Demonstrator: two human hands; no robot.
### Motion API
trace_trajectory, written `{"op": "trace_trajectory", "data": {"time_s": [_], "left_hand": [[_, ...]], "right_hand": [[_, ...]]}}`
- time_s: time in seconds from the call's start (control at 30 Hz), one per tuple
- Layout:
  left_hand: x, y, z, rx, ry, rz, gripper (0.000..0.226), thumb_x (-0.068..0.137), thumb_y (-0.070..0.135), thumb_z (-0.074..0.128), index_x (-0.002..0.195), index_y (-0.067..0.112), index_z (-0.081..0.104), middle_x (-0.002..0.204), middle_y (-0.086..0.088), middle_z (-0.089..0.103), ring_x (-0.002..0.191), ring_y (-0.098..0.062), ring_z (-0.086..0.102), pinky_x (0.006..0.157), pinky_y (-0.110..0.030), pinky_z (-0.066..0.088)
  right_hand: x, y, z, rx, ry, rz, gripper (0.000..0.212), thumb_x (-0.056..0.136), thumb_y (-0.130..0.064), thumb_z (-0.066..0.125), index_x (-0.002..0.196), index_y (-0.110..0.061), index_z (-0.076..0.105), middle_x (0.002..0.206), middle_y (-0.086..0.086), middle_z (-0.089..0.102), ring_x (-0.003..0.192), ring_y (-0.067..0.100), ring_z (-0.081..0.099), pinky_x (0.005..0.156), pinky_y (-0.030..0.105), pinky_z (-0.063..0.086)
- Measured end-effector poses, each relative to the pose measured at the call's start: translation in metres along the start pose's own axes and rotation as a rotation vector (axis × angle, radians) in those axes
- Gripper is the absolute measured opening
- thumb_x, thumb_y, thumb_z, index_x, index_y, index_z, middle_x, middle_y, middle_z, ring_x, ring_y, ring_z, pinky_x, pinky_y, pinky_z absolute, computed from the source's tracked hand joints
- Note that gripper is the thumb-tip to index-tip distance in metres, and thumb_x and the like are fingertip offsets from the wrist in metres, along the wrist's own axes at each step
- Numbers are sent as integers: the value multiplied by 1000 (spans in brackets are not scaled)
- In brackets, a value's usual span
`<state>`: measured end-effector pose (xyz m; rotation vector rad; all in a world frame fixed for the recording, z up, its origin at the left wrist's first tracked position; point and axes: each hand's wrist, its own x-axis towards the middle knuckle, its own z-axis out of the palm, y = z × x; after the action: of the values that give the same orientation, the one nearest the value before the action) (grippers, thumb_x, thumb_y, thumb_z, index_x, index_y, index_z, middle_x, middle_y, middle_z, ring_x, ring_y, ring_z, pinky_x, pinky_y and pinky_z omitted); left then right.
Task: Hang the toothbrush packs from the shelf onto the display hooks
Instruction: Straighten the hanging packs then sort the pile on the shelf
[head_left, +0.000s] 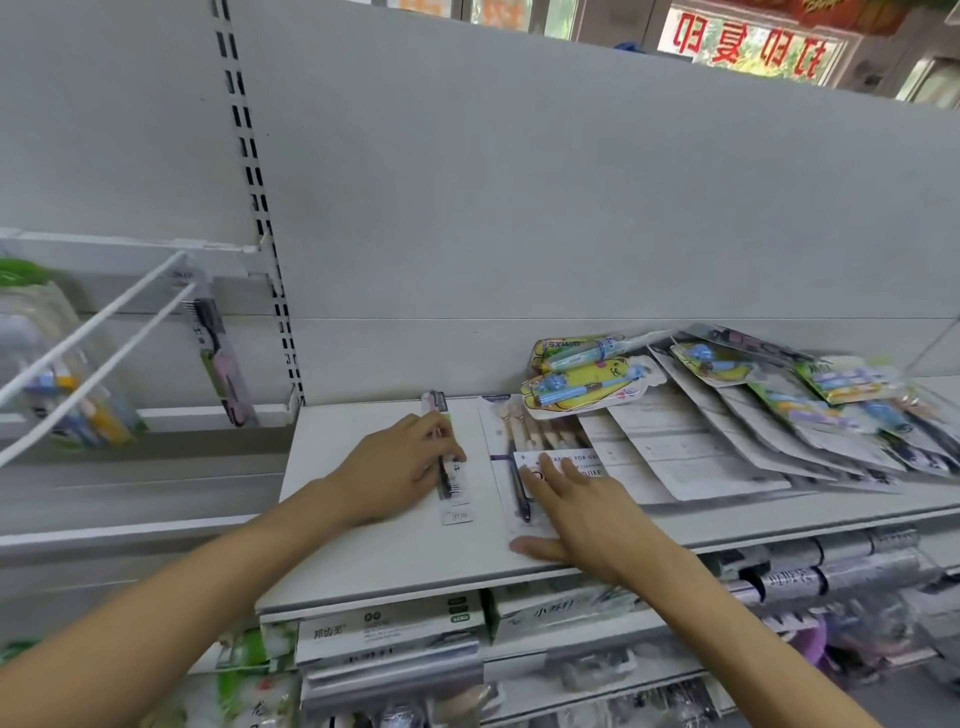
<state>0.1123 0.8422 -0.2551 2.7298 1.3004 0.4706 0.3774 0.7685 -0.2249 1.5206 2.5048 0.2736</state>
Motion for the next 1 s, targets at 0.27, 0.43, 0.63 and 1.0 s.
{"op": "trace_trajectory", "data": {"time_s": [0.27, 0.43, 0.63, 1.0], "left_hand": [[-21, -13, -6, -1, 21, -46, 30, 95, 30, 50, 123, 40, 58, 132, 15, 42, 115, -8, 45, 74, -26, 47], [-34, -18, -16, -28, -2, -77, 32, 92, 32, 51, 121, 44, 57, 129, 19, 43, 116, -5, 44, 79, -29, 49], [-45, -12, -33, -275, 29, -130, 28, 101, 40, 47, 127, 42, 58, 127, 26, 57, 118, 3, 49, 97, -27, 43], [-69, 13, -97, -1452, 101, -592, 47, 82, 18, 77, 126, 20, 58, 112, -9, 74, 100, -34, 71, 79, -42, 60]], "right_hand": [[-27, -31, 5, -38, 109, -124, 100, 43, -57, 92, 128, -13, 61, 123, 15, 69, 100, 31, 73, 40, 32, 53], [-35, -43, -1, 54, 430, -125, 90, 41, -42, 97, 122, -15, 69, 120, 5, 72, 96, 21, 75, 42, 27, 54], [-33, -54, -39, 194, 880, 67, 55, 74, -23, 70, 127, -15, 59, 110, -2, 75, 80, 12, 52, 51, 14, 24], [-4, -119, -40, 110, 846, -280, 53, 88, -40, 68, 132, -10, 63, 142, 5, 58, 132, 22, 55, 100, 37, 54]]}}
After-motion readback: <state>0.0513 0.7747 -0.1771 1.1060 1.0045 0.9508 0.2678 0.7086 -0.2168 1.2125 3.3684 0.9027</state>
